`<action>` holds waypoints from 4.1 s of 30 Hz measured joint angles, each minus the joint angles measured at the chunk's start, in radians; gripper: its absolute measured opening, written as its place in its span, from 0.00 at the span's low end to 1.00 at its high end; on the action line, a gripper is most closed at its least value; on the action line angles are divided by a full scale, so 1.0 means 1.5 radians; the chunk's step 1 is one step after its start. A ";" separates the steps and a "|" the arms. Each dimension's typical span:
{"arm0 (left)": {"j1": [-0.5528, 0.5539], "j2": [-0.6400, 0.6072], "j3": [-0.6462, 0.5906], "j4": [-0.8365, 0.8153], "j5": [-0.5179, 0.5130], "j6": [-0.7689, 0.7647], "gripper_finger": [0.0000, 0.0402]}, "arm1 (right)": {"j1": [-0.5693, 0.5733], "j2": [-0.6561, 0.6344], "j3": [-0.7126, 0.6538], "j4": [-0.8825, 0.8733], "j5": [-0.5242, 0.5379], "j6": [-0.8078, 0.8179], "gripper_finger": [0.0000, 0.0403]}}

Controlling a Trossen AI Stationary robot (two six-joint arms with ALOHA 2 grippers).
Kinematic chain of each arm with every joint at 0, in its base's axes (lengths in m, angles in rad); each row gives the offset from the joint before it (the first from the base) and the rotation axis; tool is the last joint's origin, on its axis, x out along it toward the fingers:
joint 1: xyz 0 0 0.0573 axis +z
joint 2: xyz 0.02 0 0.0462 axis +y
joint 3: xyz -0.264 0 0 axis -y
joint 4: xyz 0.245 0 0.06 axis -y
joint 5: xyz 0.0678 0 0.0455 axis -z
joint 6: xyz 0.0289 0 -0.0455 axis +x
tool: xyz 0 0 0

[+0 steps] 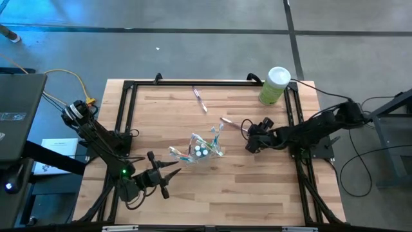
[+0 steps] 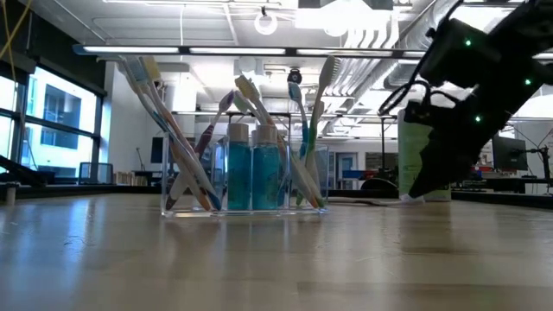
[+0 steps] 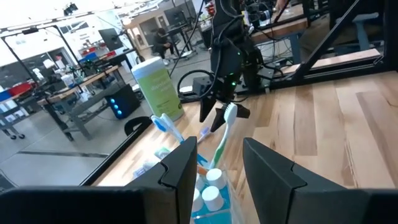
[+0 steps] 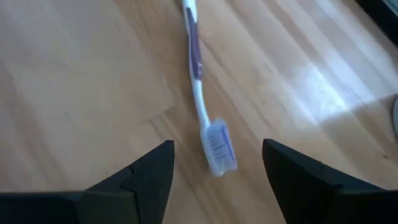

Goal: Pick & Place toothbrushing station
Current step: Put the violet toothbrush into the transparent organizer

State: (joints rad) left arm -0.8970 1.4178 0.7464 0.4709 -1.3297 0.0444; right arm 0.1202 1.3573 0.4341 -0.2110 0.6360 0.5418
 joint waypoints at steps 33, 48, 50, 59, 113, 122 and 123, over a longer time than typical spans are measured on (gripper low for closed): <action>0.012 0.000 0.000 0.000 0.024 0.007 0.31 | -0.194 0.080 -0.193 0.487 -0.218 -0.213 0.48; 0.011 0.000 0.000 0.000 0.024 0.005 0.31 | -0.205 0.079 -0.209 0.508 -0.254 -0.161 0.05; 0.011 0.000 0.000 0.000 0.024 0.005 0.31 | -0.205 0.079 -0.209 0.511 -0.266 -0.148 0.04; 0.012 0.000 0.000 0.000 0.023 0.005 0.31 | -0.185 0.074 -0.205 0.510 -0.289 -0.117 0.01; 0.012 0.000 0.000 0.003 0.075 -0.011 0.31 | 0.243 -0.224 0.042 0.264 0.074 -0.352 0.00; 0.024 -0.017 0.000 0.007 0.096 -0.132 0.31 | 0.316 -0.196 0.092 0.260 0.148 -0.437 0.00; 0.026 -0.018 0.000 0.007 0.098 -0.131 0.31 | 0.319 -0.191 0.093 0.263 0.149 -0.437 0.00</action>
State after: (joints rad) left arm -0.8581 1.3903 0.7467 0.4808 -1.1833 -0.1514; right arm 0.5981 1.0712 0.5734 0.1833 0.8602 -0.1139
